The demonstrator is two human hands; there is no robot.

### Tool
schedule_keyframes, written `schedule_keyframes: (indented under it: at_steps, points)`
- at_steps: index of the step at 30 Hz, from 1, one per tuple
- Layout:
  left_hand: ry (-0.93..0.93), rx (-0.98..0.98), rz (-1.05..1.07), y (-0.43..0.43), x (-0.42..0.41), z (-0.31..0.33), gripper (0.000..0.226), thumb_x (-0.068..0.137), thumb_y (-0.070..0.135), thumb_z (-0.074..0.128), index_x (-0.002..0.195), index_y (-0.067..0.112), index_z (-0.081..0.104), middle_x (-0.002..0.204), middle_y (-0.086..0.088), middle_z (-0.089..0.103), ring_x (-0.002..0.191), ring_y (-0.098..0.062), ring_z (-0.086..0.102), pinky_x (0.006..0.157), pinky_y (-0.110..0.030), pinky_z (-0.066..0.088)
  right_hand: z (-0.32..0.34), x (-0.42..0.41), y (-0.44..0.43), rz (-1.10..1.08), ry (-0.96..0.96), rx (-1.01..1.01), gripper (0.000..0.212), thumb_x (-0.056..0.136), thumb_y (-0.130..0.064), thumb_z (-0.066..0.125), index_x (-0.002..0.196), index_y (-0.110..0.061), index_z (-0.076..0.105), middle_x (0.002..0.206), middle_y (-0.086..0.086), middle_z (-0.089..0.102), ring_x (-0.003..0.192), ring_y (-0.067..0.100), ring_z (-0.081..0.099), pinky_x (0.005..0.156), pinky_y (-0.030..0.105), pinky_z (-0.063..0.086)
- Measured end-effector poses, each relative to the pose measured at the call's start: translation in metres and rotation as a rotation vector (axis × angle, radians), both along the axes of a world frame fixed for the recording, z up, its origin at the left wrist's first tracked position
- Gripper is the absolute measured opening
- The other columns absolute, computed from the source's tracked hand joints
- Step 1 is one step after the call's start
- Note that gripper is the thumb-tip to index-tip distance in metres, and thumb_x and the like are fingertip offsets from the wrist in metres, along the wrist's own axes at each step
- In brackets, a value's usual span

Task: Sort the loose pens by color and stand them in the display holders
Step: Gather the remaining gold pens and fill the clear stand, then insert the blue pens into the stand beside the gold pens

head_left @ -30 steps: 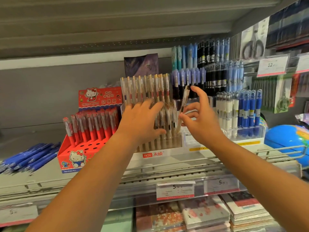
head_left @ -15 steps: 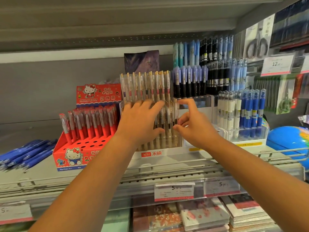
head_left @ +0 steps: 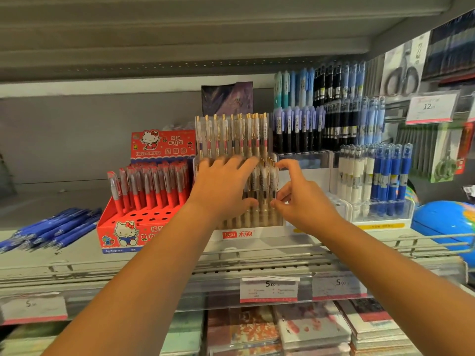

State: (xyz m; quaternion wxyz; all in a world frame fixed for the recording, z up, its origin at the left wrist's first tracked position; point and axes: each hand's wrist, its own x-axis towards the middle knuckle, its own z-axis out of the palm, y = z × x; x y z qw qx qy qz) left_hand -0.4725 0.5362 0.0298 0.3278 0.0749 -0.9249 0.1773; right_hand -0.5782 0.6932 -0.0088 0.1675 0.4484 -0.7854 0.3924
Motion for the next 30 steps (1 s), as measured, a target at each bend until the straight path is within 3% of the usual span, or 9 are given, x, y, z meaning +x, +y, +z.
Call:
schedule_keyframes:
  at_steps: [3, 6, 10, 12, 16, 19, 28, 30]
  points:
    - [-0.047, 0.040, -0.037, -0.001, 0.009, 0.007, 0.088, 0.083, 0.062, 0.062, 0.153, 0.033, 0.017, 0.158, -0.001, 0.031, 0.141, -0.029, 0.034, 0.115, -0.058, 0.020, 0.002, 0.005, 0.002, -0.027, -0.002, -0.051, 0.078, 0.085, -0.030, 0.070, 0.140, -0.043, 0.017, 0.081, -0.009, 0.062, 0.069, 0.008, 0.062, 0.059, 0.041, 0.057]
    - [0.014, 0.141, -0.123, -0.003, 0.028, 0.010, 0.080, 0.086, 0.057, 0.061, 0.152, 0.037, 0.021, 0.159, 0.002, 0.027, 0.145, -0.020, 0.025, 0.118, -0.052, 0.009, 0.007, 0.010, 0.009, -0.070, -0.009, -0.234, 0.069, 0.084, -0.042, 0.065, 0.138, -0.041, 0.022, 0.096, -0.011, 0.059, 0.081, 0.005, 0.059, 0.066, 0.034, 0.052]
    - [0.143, 0.563, -0.367, -0.003, 0.075, 0.005, 0.055, 0.089, 0.042, 0.064, 0.140, 0.035, 0.044, 0.142, 0.017, 0.045, 0.128, 0.005, 0.037, 0.108, -0.026, 0.027, 0.011, 0.037, 0.013, 0.220, -0.089, -0.314, 0.032, 0.088, -0.021, 0.066, 0.116, -0.030, 0.052, 0.095, -0.012, 0.064, 0.087, 0.004, 0.062, 0.075, 0.030, 0.054]
    - [0.169, 0.676, -0.426, -0.007, 0.106, -0.007, 0.047, 0.088, 0.039, 0.064, 0.133, 0.037, 0.050, 0.133, 0.026, 0.049, 0.123, 0.011, 0.043, 0.100, -0.015, 0.032, 0.012, 0.061, 0.009, 0.409, -0.147, -0.268, 0.027, 0.089, -0.013, 0.065, 0.112, -0.027, 0.060, 0.098, -0.008, 0.068, 0.095, 0.008, 0.065, 0.084, 0.029, 0.055]
    - [0.239, 0.830, -0.421, -0.031, 0.172, -0.036, 0.045, 0.084, 0.049, 0.062, 0.128, 0.044, 0.053, 0.130, 0.025, 0.056, 0.122, 0.004, 0.051, 0.100, -0.024, 0.042, 0.012, 0.116, -0.013, 0.580, -0.248, -0.189, 0.024, 0.086, -0.019, 0.064, 0.108, -0.027, 0.066, 0.102, -0.003, 0.072, 0.100, 0.015, 0.067, 0.088, 0.031, 0.055]
    - [0.276, 0.864, -0.372, -0.056, 0.221, -0.049, 0.046, 0.087, 0.041, 0.064, 0.132, 0.038, 0.054, 0.130, 0.022, 0.058, 0.121, 0.001, 0.053, 0.103, -0.032, 0.045, 0.010, 0.155, -0.048, 0.629, -0.273, -0.105, 0.028, 0.091, -0.004, 0.065, 0.111, -0.024, 0.065, 0.106, 0.000, 0.071, 0.102, 0.013, 0.066, 0.092, 0.029, 0.052]
    - [0.231, 0.899, -0.144, -0.161, 0.367, -0.046, 0.044, 0.092, 0.037, 0.065, 0.135, 0.035, 0.053, 0.134, 0.018, 0.054, 0.118, 0.009, 0.049, 0.096, -0.010, 0.039, 0.008, 0.262, -0.185, 0.604, -0.276, -0.024, 0.028, 0.090, -0.010, 0.067, 0.113, -0.024, 0.063, 0.109, -0.004, 0.070, 0.101, 0.006, 0.065, 0.089, 0.018, 0.050]
    - [0.211, 0.918, -0.096, -0.186, 0.389, -0.043, 0.040, 0.092, 0.039, 0.064, 0.131, 0.037, 0.055, 0.133, 0.018, 0.054, 0.119, 0.006, 0.050, 0.097, -0.016, 0.040, 0.008, 0.278, -0.217, 0.581, -0.264, -0.014, 0.026, 0.089, -0.012, 0.068, 0.110, -0.026, 0.063, 0.106, -0.005, 0.070, 0.096, 0.002, 0.066, 0.085, 0.015, 0.050]
